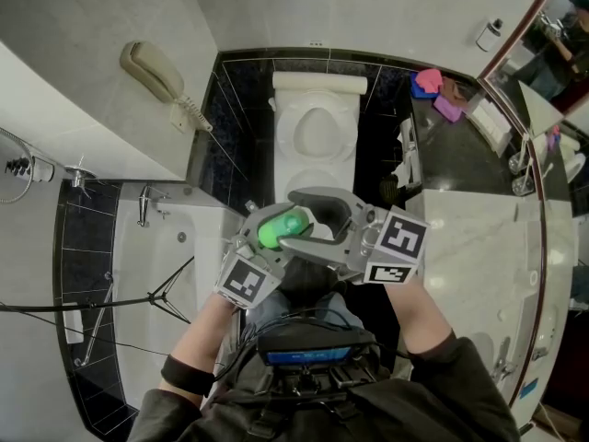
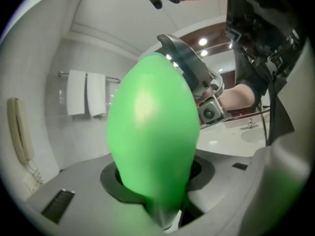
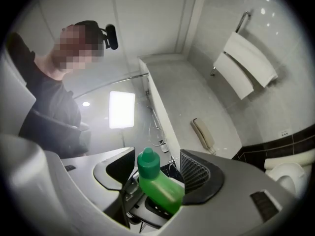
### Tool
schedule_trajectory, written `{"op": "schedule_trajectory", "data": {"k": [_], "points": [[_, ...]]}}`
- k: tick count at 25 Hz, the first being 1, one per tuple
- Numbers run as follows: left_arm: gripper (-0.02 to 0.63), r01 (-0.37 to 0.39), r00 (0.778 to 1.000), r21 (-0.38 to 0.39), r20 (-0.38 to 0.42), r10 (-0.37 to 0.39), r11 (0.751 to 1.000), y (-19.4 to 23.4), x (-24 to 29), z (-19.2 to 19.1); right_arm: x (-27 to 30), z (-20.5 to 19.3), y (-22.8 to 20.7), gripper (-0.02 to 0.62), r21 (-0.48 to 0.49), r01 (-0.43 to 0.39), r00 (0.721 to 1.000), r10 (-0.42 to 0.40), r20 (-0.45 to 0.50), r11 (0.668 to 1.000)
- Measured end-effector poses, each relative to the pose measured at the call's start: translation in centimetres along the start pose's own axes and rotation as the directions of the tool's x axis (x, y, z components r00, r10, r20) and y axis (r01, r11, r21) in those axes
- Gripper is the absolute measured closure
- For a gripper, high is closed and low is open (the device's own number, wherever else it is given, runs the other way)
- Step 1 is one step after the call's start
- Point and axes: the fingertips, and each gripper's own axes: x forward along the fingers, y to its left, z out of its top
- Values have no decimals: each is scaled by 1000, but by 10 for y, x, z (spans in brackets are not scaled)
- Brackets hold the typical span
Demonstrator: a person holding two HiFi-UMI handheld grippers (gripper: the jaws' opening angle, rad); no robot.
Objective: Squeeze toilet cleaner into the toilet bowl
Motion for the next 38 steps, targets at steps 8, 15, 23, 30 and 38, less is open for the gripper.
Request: {"op": "schedule_trajectory", "data": {"k": [8,15,23,30,38], "points": [[419,-287,957,63,-17,289,956,43,3,-7,4,-3,-16,288,217,108,993,-118,30,970],[419,-388,919,97,-42,393,917,55,3,-15,8,-10,-21,334,321,115,991,-133,33,940],[419,-408,907,113,-65,416,906,57,4,-18,8,-16,-26,448,305,168,984,-180,10,937],[419,-294,950,105,-72,303,950,44,6,-23,8,-14,-23,448,262,144,987,-156,26,954],[420,23,999,-16,-32,-24,1000,6,6,-6,5,-5,-7,448,96,22,999,-25,34,995]]}}
